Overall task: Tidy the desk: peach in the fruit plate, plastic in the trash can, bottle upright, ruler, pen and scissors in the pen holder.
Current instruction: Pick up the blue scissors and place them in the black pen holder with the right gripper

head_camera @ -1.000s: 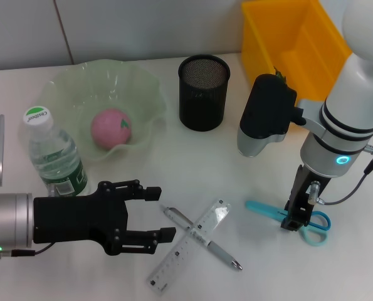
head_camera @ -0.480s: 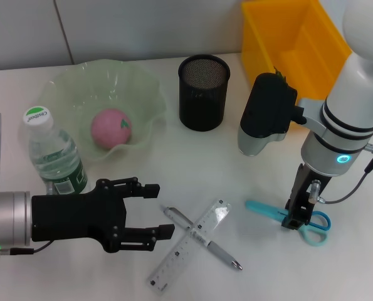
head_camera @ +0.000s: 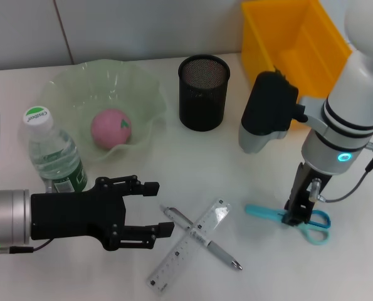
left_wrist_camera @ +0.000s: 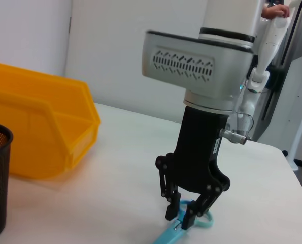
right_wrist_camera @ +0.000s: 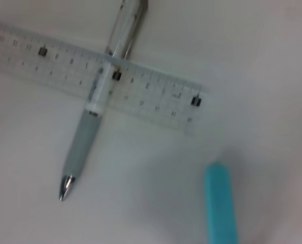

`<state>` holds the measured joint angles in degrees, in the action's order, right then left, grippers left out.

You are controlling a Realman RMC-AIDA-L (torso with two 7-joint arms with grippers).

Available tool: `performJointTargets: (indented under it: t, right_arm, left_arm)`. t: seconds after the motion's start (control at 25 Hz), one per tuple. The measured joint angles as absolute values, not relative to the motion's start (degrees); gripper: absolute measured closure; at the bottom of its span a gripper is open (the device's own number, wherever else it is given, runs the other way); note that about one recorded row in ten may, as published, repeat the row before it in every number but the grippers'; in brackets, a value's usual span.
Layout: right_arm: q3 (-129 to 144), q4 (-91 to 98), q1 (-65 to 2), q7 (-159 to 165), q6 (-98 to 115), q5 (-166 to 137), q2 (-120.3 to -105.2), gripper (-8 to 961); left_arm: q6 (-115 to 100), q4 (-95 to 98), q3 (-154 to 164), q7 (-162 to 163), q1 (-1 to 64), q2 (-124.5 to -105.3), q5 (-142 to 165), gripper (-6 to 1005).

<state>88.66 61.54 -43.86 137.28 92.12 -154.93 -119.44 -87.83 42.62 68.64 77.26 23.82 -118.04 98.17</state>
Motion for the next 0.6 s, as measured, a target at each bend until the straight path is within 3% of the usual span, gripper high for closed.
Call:
performJointTargets:
  t: [0.16,0.36,0.6]
  right_arm:
    - [86.3,63.9,-43.8,137.3,93.1,-154.7,-119.37,744]
    - [85.1,64.3,-43.8,137.2,94.0,-154.0,-119.2,861]
    - [85.4,64.0,-44.2,137.3,94.7,-153.9,-119.29,848]
  left_arm:
    - [-88.0,42.7,68.6,77.3,23.8,-118.03,98.2,184]
    - [-88.0,42.8,68.6,77.3,23.8,-118.04,98.2,184]
    - [-88.1,43.0,68.5,77.3,23.8,-118.04,98.2,184]
